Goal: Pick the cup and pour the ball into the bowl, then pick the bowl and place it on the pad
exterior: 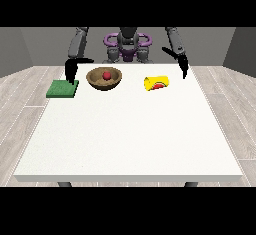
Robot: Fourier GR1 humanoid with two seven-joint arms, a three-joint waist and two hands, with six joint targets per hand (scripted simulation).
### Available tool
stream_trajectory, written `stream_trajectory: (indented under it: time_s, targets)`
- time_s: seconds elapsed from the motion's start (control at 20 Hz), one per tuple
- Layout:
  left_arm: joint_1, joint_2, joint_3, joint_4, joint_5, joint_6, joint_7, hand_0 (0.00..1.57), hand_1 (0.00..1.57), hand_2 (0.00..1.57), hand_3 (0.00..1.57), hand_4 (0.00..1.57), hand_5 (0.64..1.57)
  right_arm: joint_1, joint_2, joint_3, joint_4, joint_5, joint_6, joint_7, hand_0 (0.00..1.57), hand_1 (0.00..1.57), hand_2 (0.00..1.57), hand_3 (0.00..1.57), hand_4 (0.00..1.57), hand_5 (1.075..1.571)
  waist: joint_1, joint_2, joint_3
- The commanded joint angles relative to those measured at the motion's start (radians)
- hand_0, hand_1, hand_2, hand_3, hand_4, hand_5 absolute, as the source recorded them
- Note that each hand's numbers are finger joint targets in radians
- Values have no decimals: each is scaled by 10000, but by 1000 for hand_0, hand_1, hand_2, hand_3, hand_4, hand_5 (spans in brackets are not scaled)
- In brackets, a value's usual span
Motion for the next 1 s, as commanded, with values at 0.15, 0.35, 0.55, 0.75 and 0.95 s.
stream_trajectory:
  time_s: [0.15,0.35,0.55,0.75,0.95]
  targets:
    - [261,-39,-408,-852,40,-92,394,0,0,0,0,0,690,131,622,121,1029,100,-130,-589,0,0,0,0,0,1571,415,48,36]
    - [73,52,-438,-1146,323,-513,310,0,0,0,0,0,699,-484,832,-101,1471,-30,-546,-895,0,0,0,0,0,1570,661,509,36]
    - [-227,213,-433,-1589,329,-394,289,0,0,0,0,0,697,-953,487,-444,2058,-242,-469,-1076,0,0,0,0,0,1569,832,1237,39]
    - [-13,192,-617,-1778,309,-649,284,0,0,0,0,0,683,-614,618,-477,2432,-179,-1394,-263,0,0,0,0,467,1551,1261,1202,39]
    - [-849,129,-1014,-2067,163,-911,239,0,0,0,0,0,708,109,-192,1169,2368,2286,-3344,-598,1571,1571,1571,1571,1081,1538,2197,2156,-22]
